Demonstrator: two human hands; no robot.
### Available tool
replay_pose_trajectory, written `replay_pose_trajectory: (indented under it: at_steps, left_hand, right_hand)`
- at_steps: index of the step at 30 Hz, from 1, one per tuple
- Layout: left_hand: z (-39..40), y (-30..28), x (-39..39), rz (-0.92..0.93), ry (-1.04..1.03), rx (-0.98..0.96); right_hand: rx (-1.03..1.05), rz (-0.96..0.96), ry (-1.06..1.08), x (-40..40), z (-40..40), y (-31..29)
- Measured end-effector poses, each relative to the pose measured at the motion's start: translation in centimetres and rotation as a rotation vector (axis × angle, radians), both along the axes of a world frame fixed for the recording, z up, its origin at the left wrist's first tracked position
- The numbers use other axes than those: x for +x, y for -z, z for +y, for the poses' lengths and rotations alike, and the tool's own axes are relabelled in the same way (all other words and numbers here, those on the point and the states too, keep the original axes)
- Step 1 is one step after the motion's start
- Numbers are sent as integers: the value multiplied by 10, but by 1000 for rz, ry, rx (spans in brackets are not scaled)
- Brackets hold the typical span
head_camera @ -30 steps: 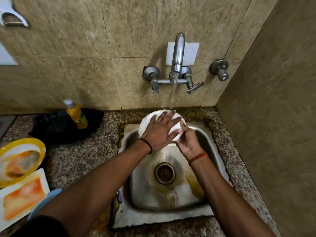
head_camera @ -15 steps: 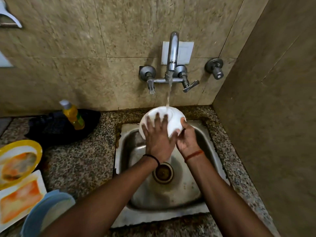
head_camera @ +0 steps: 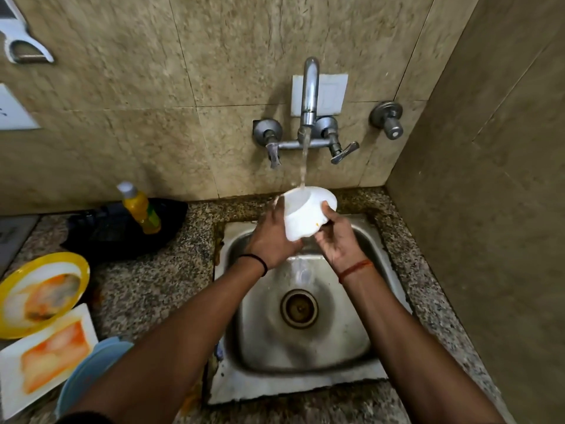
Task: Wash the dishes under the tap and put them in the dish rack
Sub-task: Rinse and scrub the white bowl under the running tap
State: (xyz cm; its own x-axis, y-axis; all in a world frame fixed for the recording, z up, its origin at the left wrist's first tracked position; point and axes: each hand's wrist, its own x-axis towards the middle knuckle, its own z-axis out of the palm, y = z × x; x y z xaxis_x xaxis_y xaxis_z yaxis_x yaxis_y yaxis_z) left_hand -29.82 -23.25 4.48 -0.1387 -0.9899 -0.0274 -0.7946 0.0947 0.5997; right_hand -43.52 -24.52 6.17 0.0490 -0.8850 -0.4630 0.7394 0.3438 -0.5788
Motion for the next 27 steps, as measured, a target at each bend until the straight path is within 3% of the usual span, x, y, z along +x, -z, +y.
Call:
replay_pose_trajectory:
  at_steps: [9,14,18,25,27]
  left_hand:
    - [8,1,-3,128,-151,13]
    - [8,-2,-6,15,-260,-35]
    - [10,2,-6,-120,-206,-54]
    - [8,2,-5,-271,-173,-152]
    - [8,4,-3,-227,-186,-169]
  right_hand:
    - [-108,123,-76,5,11,5]
    - [-154,325,-119,22,20,8]
    - [-125,458,-81,29,22,12]
    - [-5,370,-35,28,12,1]
    - [28,372,-29,26,7,-1]
